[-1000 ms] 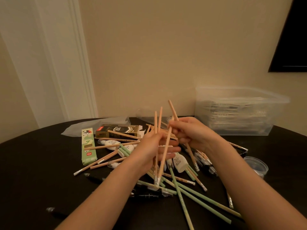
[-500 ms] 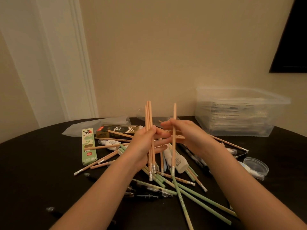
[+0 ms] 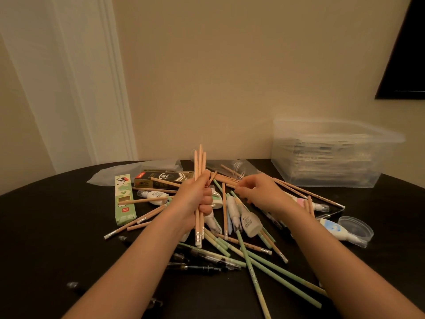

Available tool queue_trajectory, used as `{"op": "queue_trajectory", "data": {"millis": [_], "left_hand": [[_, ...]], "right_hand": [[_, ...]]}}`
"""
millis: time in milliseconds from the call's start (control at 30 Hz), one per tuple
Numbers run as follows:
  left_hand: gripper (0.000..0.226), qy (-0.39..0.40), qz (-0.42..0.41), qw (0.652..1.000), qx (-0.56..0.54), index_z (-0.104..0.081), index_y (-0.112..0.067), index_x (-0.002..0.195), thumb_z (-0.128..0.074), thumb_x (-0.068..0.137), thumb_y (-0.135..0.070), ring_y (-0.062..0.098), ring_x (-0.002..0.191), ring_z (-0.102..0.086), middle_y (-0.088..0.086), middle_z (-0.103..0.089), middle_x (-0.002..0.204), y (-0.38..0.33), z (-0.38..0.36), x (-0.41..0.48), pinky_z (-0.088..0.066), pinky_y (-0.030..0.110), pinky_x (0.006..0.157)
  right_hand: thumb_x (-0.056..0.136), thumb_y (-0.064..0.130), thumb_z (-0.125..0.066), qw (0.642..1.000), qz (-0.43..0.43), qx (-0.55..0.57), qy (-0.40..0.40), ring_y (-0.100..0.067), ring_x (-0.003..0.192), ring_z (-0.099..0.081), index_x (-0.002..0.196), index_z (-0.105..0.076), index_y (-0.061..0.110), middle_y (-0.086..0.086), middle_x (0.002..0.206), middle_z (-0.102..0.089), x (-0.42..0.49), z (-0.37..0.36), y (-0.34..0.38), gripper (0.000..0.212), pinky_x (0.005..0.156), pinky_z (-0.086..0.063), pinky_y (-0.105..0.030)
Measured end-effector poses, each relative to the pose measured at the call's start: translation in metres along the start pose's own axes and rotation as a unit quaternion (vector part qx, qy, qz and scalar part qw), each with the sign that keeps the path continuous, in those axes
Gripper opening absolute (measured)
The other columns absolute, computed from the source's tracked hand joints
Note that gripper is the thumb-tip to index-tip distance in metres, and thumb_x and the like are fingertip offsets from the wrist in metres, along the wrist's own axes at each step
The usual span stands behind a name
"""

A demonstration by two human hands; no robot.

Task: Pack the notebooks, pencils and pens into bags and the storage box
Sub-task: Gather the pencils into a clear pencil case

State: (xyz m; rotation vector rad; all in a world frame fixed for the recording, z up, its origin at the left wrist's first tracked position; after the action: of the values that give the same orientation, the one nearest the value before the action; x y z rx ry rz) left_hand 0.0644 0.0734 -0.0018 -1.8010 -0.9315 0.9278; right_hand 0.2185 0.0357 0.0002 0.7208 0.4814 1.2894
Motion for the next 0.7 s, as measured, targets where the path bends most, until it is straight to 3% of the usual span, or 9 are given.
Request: {"op": "queue_trajectory", "data": {"millis": [67,200,300,433,500,567,633,700], "left_hand": [[0.032,-0.004,0.005,1.0,-0.011,-0.042,-0.015,0.071,-0.045,0.098,-0.033,0.003,0.034,-0.026,-0.007,-0.031,0.045,0.0,0.004,0.002,-0.021,0.013,0.03],[0.034,-0.019,0.012,0.999,-0.022,-0.041,-0.014,0.069,-0.044,0.098,-0.033,0.004,0.034,-0.026,-0.006,-0.031,0.046,-0.002,0.011,0.006,-0.022,0.014,0.03],[0.036,-0.029,0.019,0.999,-0.03,-0.04,-0.014,0.068,-0.043,0.099,-0.032,0.004,0.034,-0.025,-0.005,-0.03,0.046,-0.002,0.013,0.007,-0.022,0.014,0.029],[0.035,-0.026,0.03,0.999,-0.032,-0.042,-0.014,0.07,-0.043,0.099,-0.032,0.004,0.036,-0.03,-0.004,-0.035,0.048,-0.003,0.011,0.006,-0.025,0.014,0.03],[0.034,-0.024,0.035,0.998,-0.035,-0.043,-0.013,0.071,-0.044,0.098,-0.032,0.004,0.037,-0.032,-0.004,-0.037,0.048,-0.003,0.01,0.006,-0.025,0.013,0.031],[0.031,-0.019,0.039,0.998,-0.037,-0.044,-0.013,0.072,-0.046,0.097,-0.032,0.004,0.037,-0.031,-0.004,-0.036,0.049,-0.003,0.01,0.005,-0.025,0.013,0.031],[0.027,-0.013,0.04,0.998,-0.037,-0.046,-0.012,0.076,-0.051,0.095,-0.03,0.003,0.036,-0.029,-0.005,-0.035,0.048,-0.002,0.009,0.004,-0.025,0.013,0.031],[0.024,-0.017,0.039,0.998,-0.045,-0.048,-0.01,0.077,-0.052,0.094,-0.027,0.003,0.035,-0.03,-0.006,-0.036,0.046,0.0,0.008,0.004,-0.026,0.013,0.03]], "right_hand": [[0.091,0.022,-0.059,0.998,0.015,-0.061,0.005,-0.009,0.087,-0.058,0.088,-0.067,0.022,0.006,0.089,-0.063,0.001,-0.004,0.0,0.009,0.077,-0.049,-0.027],[0.088,0.033,-0.063,0.979,0.033,-0.197,0.051,-0.01,0.065,-0.054,0.074,-0.065,0.02,0.005,0.069,-0.058,-0.003,-0.027,0.014,0.019,0.066,-0.049,-0.027],[0.086,0.04,-0.061,0.949,0.016,-0.312,0.051,-0.019,0.08,-0.061,0.082,-0.059,0.019,0.002,0.078,-0.058,-0.007,-0.042,0.016,0.022,0.075,-0.053,-0.035],[0.088,0.042,-0.058,0.914,0.017,-0.405,0.021,-0.02,0.087,-0.057,0.092,-0.053,0.019,0.0,0.087,-0.055,-0.014,-0.041,0.021,0.025,0.075,-0.046,-0.032],[0.09,0.038,-0.056,0.907,0.003,-0.42,0.038,-0.022,0.097,-0.057,0.105,-0.055,0.015,-0.004,0.101,-0.059,-0.014,-0.038,0.021,0.027,0.079,-0.046,-0.033],[0.091,0.036,-0.056,0.914,-0.014,-0.401,0.059,-0.022,0.097,-0.057,0.1,-0.056,0.014,-0.004,0.098,-0.059,-0.012,-0.034,0.019,0.024,0.084,-0.048,-0.035],[0.091,0.034,-0.055,0.937,-0.02,-0.343,0.061,-0.018,0.082,-0.057,0.078,-0.053,0.016,0.0,0.08,-0.055,-0.007,-0.026,0.015,0.023,0.078,-0.049,-0.032],[0.092,0.031,-0.055,0.967,-0.019,-0.249,0.053,-0.013,0.06,-0.046,0.065,-0.05,0.016,0.001,0.063,-0.047,-0.002,-0.016,0.013,0.031,0.062,-0.042,-0.027]]}}
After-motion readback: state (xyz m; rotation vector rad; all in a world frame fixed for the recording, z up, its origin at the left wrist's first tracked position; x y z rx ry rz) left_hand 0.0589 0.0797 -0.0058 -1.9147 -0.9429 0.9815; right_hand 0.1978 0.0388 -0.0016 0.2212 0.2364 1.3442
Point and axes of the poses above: each hand's wrist, its own x-axis towards the middle knuckle, its own z-axis out of the back of the hand, y = z × x, the point moved 2 cm from there along x, towards the middle knuckle
